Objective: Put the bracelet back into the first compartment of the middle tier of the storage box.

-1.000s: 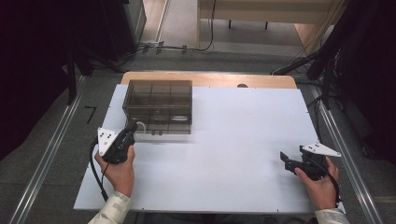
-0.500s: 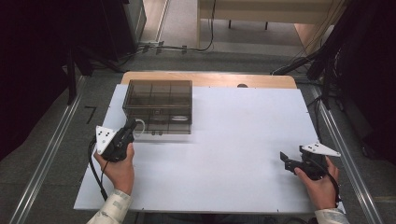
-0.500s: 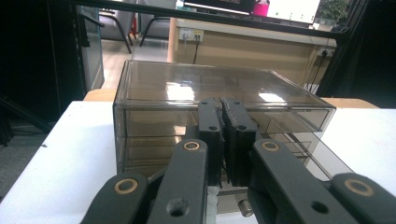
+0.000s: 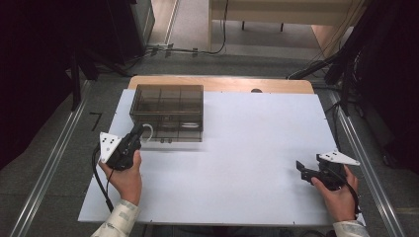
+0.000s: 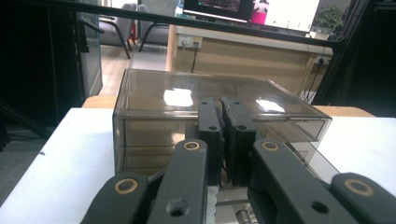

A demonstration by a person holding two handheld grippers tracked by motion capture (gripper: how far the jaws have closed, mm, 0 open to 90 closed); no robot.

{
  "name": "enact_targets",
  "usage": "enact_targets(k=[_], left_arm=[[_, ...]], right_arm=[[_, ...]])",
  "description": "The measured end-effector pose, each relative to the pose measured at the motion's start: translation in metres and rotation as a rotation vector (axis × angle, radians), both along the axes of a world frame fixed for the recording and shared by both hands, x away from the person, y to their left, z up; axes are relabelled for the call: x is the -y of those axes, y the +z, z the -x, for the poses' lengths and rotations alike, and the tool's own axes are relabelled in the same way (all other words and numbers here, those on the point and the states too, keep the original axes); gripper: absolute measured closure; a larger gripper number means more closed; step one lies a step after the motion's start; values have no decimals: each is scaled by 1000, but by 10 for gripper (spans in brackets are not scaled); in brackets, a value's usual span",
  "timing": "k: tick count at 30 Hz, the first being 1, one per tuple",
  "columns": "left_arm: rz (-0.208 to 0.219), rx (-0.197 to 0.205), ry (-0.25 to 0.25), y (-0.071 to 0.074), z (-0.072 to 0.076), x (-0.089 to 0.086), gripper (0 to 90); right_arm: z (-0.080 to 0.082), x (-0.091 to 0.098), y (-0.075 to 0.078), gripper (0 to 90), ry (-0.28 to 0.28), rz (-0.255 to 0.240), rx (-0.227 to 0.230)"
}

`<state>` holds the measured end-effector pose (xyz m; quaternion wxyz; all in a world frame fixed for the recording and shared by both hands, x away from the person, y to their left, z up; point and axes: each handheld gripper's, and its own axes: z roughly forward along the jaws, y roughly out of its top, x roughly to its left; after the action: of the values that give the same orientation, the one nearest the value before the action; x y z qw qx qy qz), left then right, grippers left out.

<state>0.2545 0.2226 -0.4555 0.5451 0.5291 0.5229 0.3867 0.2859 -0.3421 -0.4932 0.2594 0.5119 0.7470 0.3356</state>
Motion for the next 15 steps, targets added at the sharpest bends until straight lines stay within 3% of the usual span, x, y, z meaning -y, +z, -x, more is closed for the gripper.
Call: enact_targets(k=[15], left_arm=[[1,-4,17,-2,-7,-2,879]], right_arm=[[0,0,0,175,1,1,-2]])
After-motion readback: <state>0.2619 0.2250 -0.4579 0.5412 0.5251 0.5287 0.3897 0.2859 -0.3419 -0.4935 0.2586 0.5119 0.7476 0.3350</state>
